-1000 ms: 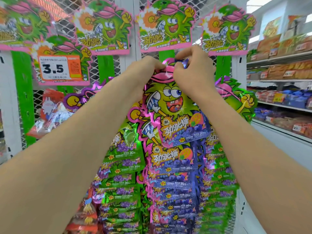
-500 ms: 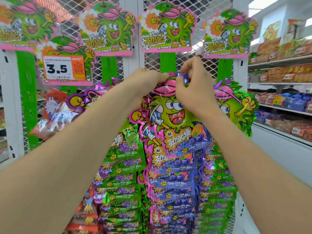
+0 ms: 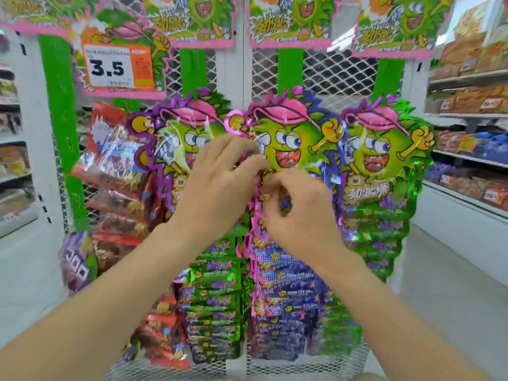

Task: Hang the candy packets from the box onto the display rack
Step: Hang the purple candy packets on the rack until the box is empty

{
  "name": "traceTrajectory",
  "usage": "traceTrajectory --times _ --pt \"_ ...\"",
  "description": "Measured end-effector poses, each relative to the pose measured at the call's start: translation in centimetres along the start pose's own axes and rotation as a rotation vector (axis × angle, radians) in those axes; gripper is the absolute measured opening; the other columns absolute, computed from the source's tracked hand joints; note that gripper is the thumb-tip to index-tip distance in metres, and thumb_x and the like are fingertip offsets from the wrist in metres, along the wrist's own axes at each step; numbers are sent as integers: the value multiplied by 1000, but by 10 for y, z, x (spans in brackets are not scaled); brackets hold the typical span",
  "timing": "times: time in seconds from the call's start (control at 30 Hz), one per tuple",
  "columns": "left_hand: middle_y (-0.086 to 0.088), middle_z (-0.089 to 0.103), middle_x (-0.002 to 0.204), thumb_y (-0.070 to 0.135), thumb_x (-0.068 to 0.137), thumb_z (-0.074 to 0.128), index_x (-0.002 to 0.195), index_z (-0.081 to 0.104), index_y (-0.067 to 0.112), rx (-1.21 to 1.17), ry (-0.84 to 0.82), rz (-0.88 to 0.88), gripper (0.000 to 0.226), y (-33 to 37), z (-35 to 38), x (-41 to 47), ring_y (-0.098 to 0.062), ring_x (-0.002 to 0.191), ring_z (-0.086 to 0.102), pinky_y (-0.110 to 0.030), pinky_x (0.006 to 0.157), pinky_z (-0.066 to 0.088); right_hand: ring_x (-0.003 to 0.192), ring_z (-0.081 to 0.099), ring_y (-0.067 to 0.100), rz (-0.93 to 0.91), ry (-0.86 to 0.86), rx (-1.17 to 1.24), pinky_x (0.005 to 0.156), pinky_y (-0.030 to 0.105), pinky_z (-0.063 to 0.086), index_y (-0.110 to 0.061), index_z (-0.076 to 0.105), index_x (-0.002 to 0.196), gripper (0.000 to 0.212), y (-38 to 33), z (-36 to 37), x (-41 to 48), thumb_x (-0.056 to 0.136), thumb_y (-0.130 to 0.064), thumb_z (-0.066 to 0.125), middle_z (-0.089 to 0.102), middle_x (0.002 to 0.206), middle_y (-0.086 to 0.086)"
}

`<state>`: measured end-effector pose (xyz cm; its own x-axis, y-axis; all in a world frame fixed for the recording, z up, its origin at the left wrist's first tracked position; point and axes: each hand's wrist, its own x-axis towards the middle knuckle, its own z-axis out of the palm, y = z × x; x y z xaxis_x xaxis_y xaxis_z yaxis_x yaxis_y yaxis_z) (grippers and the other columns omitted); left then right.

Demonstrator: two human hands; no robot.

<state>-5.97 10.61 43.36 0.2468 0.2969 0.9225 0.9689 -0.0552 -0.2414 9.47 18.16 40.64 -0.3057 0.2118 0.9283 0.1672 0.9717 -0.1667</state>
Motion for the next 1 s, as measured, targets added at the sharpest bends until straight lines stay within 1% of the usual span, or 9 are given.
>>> traceTrajectory --times 0.13,0.23,0.33,0.43,0.5,0.63,0.77,0.9,1.0 --pt "-3 68 96 20 94 69 102 73 15 -98 -326 -1 10 -1 -21 -132 -33 88 66 -47 72 53 62 51 4 222 -591 150 64 26 46 -21 74 85 19 -30 45 -99 78 -15 57 59 67 -12" --pt "7 67 86 32 84 68 97 63 32 -135 -798 -265 14 3 -37 -238 -27 84 70 -40 63 56 64 51 4 348 -1053 182 66 22 44 -23 77 93 25 -48 86 -168 83 -16 56 60 66 -12" --pt "8 72 96 38 84 72 102 68 34 -168 -1405 -569 19 3 -49 -336 -23 96 71 -37 77 59 70 61 11 433 -1366 200 71 21 48 -20 79 97 23 -64 133 -238 88 -16 58 67 73 -9" --pt "-6 79 97 29 87 71 94 76 17 -270 -1678 -744 15 4 -60 -420 -28 97 75 -33 80 58 89 70 23 487 -1583 166 88 29 55 -16 76 99 20 -78 175 -307 93 -18 58 76 93 3" --pt "-12 78 107 29 93 68 97 74 12 -223 -1757 -878 18 7 -65 -474 -34 105 73 -35 82 54 95 67 27 510 -1693 121 89 31 53 -11 72 104 20 -80 195 -347 96 -17 55 73 108 12" --pt "-16 73 123 44 81 62 122 68 10 -114 -1749 -1193 54 12 -55 -587 -39 118 69 -43 94 57 120 60 37 581 -1860 50 95 36 50 -4 58 125 27 -73 221 -411 103 -18 54 59 131 19" --pt "-22 52 140 31 93 74 142 49 2 -70 -1655 -1423 63 24 -14 -631 -42 129 57 -46 104 49 115 61 36 706 -1959 16 89 37 50 -7 60 127 26 -69 243 -455 105 -19 55 56 127 14" --pt "-24 33 157 41 92 75 158 24 2 -3 -1589 -1476 92 26 26 -669 -47 136 48 -55 106 48 113 60 31 868 -1970 57 97 41 52 -13 63 125 27 -72 266 -483 101 -21 55 59 129 9" --pt "-23 42 152 29 91 74 160 19 5 27 -1561 -1490 92 30 34 -680 -47 127 57 -54 99 53 124 57 28 964 -1949 68 104 38 49 -16 57 138 36 -70 275 -491 103 -21 55 54 139 6"
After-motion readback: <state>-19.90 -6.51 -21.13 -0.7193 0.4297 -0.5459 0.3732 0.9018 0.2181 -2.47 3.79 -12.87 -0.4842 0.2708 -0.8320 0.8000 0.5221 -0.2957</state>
